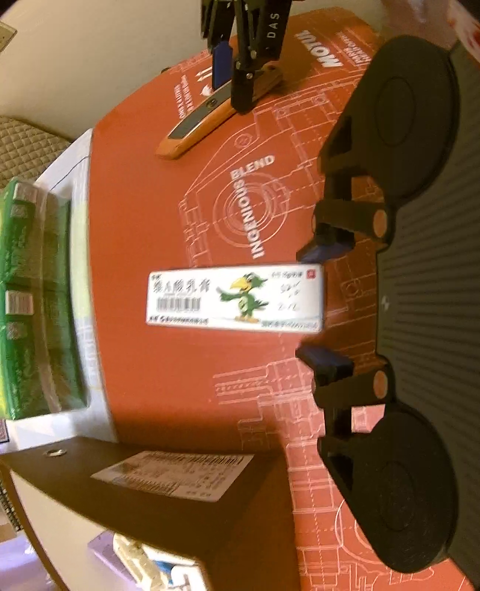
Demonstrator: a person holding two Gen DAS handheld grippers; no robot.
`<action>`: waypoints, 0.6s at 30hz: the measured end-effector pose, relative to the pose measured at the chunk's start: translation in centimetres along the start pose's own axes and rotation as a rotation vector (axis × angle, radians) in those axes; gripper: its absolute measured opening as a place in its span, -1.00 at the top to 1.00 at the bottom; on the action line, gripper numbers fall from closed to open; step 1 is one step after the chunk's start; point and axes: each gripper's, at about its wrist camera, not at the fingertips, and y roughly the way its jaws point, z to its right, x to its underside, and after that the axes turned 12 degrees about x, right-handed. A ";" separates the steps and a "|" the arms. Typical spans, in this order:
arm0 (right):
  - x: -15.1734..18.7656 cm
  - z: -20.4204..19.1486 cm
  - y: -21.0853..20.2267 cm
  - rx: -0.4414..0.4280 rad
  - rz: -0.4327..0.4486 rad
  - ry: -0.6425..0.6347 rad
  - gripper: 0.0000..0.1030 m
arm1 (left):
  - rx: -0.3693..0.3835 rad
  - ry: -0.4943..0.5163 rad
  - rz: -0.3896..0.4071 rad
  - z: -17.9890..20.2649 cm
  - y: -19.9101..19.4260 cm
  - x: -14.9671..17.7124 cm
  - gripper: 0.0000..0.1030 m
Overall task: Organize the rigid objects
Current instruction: 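Lift the knife and medicine box and carry them toward the brown box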
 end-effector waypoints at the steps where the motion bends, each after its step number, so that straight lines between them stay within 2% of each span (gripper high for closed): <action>1: 0.0 0.0 0.0 0.014 0.005 0.014 0.15 | 0.005 0.006 0.008 0.0 -0.1 -0.2 0.07; 5: -0.3 -0.3 0.0 0.036 0.039 0.042 0.07 | 0.007 0.047 0.031 0.5 -0.2 -1.1 -0.10; 15: -0.3 -2.0 0.9 0.092 0.079 -0.005 0.13 | -0.014 0.100 0.026 1.2 2.9 -3.5 -0.10; 18: -0.2 -2.2 0.9 0.105 0.080 -0.015 0.17 | -0.029 0.109 0.013 1.1 3.6 -3.7 -0.03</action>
